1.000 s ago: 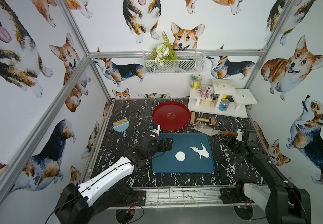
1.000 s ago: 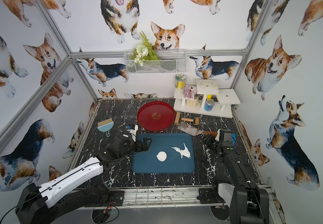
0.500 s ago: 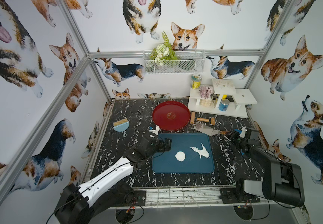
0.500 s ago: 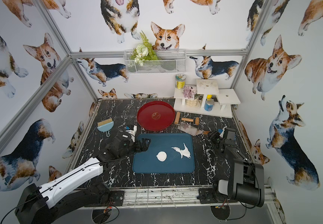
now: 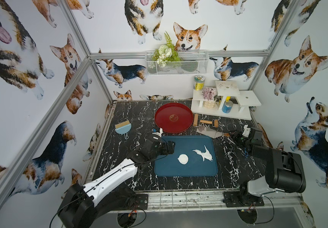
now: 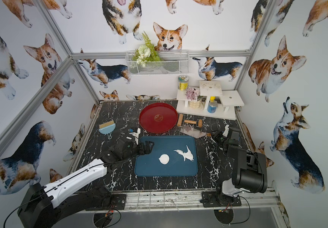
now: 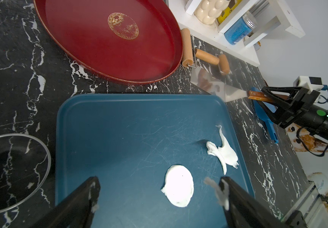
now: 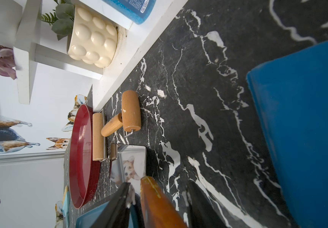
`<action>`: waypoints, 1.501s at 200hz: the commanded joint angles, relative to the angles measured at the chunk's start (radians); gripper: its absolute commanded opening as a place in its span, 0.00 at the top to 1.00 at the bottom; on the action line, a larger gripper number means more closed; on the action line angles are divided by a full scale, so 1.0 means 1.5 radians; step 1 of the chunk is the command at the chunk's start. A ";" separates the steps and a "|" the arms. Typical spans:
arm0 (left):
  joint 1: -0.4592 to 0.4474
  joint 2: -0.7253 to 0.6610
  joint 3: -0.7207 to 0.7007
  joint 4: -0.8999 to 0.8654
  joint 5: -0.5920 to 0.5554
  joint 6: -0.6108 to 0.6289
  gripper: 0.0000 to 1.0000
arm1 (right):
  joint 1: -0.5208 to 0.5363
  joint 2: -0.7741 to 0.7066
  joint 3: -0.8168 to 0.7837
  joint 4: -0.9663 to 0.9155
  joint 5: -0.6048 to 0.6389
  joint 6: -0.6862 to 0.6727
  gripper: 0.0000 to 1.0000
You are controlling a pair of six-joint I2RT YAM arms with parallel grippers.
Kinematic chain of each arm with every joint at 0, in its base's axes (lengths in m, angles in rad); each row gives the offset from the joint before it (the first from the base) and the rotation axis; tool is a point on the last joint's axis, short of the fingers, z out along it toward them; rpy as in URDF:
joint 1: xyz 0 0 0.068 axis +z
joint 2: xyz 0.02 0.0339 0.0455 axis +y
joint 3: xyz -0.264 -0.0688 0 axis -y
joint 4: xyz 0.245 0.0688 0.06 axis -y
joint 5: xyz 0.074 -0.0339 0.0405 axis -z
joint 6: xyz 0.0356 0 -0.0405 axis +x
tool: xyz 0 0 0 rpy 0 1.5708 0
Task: Roll out the dumpling wrappers from the dough
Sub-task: Pick up the spatula from the center of the board.
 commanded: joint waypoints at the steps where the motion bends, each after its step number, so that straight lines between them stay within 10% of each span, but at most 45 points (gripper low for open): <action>1: 0.000 0.002 -0.002 0.019 0.006 -0.002 0.00 | 0.001 0.013 0.005 0.040 -0.031 0.001 0.53; 149: 0.000 0.005 -0.008 0.023 0.008 -0.005 0.00 | 0.001 -0.018 -0.005 0.092 0.002 -0.026 1.00; 300: 0.016 -0.046 -0.009 -0.039 -0.035 -0.004 0.00 | 0.092 -0.322 0.091 -0.219 -0.011 -0.101 1.00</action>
